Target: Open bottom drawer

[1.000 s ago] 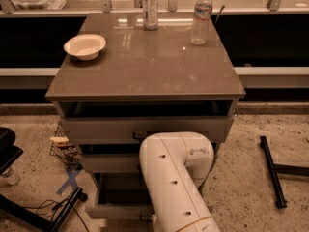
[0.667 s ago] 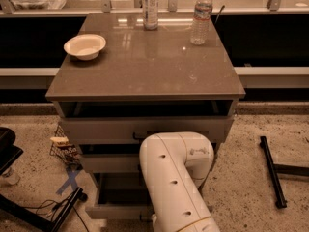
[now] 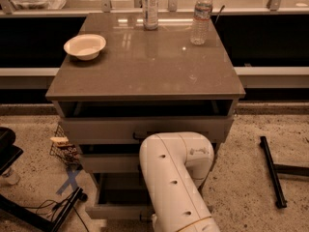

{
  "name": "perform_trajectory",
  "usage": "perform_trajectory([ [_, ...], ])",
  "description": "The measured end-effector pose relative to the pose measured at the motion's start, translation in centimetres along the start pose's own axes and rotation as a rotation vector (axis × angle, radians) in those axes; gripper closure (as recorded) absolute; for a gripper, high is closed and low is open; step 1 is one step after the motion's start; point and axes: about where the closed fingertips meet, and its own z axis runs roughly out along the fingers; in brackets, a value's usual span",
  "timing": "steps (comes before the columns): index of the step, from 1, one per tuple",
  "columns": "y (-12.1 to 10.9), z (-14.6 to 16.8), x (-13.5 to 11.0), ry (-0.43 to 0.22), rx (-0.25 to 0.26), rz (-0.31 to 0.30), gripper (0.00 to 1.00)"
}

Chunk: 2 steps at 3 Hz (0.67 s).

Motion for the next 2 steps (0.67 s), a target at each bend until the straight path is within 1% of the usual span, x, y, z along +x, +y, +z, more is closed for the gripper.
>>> perform_trajectory([
  [1, 0.0, 0.0, 0.0, 0.0, 0.0, 0.0, 0.27],
  [2, 0.0, -0.17, -0.23, -0.003, 0.001, -0.005, 0.35],
])
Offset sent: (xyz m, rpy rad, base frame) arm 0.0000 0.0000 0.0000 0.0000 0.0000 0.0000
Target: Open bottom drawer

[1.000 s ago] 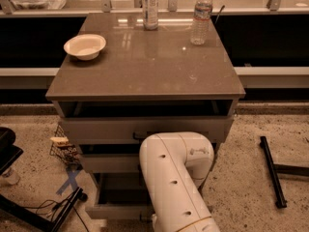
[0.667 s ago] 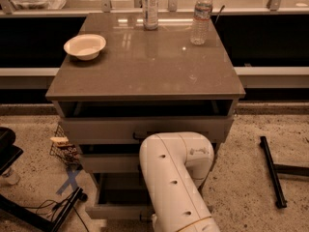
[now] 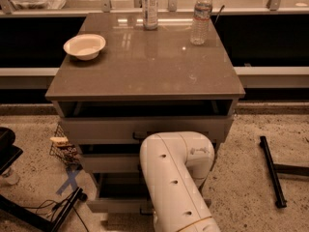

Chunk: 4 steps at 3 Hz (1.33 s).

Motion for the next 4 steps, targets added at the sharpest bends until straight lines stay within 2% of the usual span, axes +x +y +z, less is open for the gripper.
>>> perform_trajectory([
  [1, 0.0, -1.8, -2.4, -0.028, 0.011, -0.048, 0.58],
  [2, -2.0, -6.0, -4.4, 0.028, 0.065, -0.143, 0.89],
  [3, -3.8, -8.7, -1.9, 0.132, 0.121, -0.151, 1.0],
  [4, -8.5, -12.6, 6.3, 0.238, 0.268, -0.105, 1.0],
])
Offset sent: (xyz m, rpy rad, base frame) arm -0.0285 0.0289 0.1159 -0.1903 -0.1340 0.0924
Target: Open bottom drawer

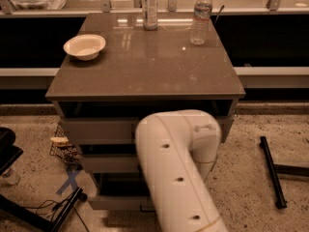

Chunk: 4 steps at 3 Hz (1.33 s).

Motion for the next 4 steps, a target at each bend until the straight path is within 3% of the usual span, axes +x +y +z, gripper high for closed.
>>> perform_trajectory([
  [1, -3.0, -1.3, 5.6, 0.0, 0.161, 0.026, 1.0],
  [2, -3.0, -1.3, 5.6, 0.002, 0.16, 0.027, 1.0],
  [3, -2.7, 0.8, 6.0, -0.054, 0.183, 0.014, 1.0],
  [4, -2.6, 4.2, 8.6, -0.099, 0.241, 0.064, 1.0],
])
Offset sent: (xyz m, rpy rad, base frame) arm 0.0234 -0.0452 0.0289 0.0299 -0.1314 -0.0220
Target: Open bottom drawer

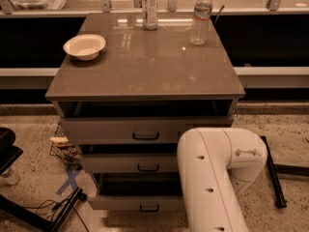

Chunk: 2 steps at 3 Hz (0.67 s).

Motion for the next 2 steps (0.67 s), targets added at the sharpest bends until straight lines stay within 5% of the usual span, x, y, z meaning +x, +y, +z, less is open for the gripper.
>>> perform_trajectory([
  [1, -1.2, 3.5, 1.5, -0.097, 0.09, 0.033, 1.0],
  [2, -2.6, 4.9, 0.2, -0.203, 0.139, 0.003, 1.0],
])
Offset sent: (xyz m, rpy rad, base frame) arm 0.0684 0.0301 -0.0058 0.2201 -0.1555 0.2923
